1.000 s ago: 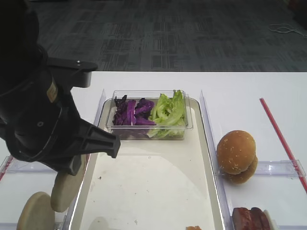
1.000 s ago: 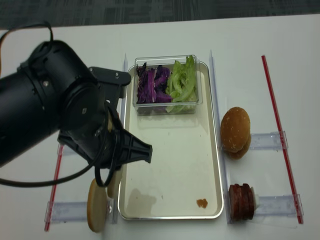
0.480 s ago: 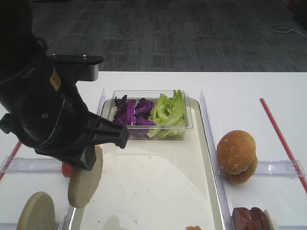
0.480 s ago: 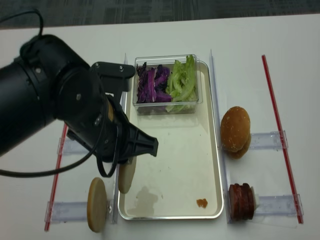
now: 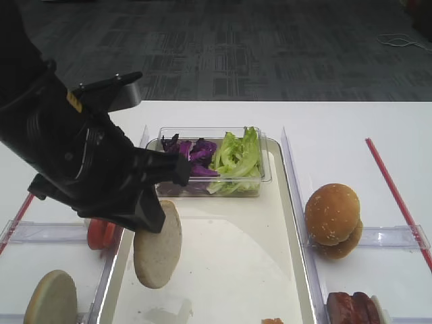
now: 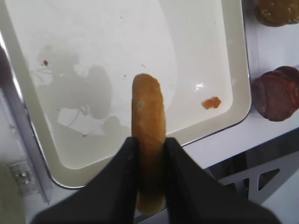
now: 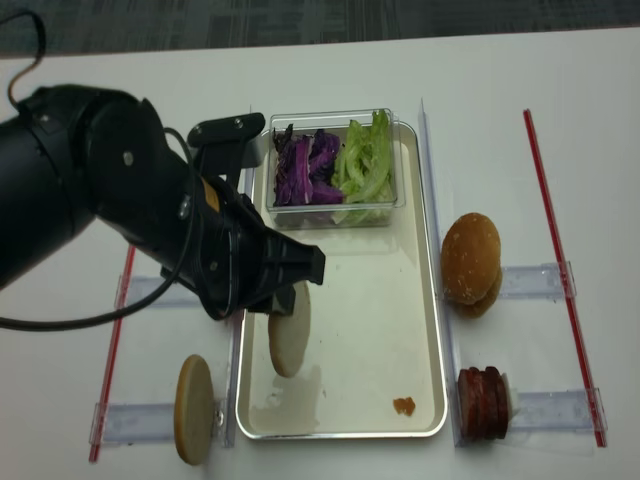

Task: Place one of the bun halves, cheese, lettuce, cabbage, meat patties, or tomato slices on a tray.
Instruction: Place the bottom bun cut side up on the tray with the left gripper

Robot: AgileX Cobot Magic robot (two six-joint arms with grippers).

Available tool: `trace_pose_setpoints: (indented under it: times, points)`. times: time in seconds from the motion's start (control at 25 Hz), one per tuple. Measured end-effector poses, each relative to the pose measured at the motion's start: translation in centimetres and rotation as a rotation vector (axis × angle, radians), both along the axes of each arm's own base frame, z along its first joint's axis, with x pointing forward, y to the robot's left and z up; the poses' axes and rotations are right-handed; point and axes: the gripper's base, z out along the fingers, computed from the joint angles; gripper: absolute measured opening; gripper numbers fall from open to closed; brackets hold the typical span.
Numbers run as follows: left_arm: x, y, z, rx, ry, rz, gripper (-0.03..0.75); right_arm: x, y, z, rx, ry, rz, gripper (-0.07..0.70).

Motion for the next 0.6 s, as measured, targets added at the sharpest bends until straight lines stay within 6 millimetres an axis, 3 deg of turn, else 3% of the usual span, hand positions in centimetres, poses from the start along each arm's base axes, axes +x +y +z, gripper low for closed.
trace_pose_setpoints:
  times: [0.6]
  points:
    - [0.0,2.1,-3.9,-0.467,0.049,0.034,0.144,0.0,0.0,0.0,0.001,0.0,0.001,0.468]
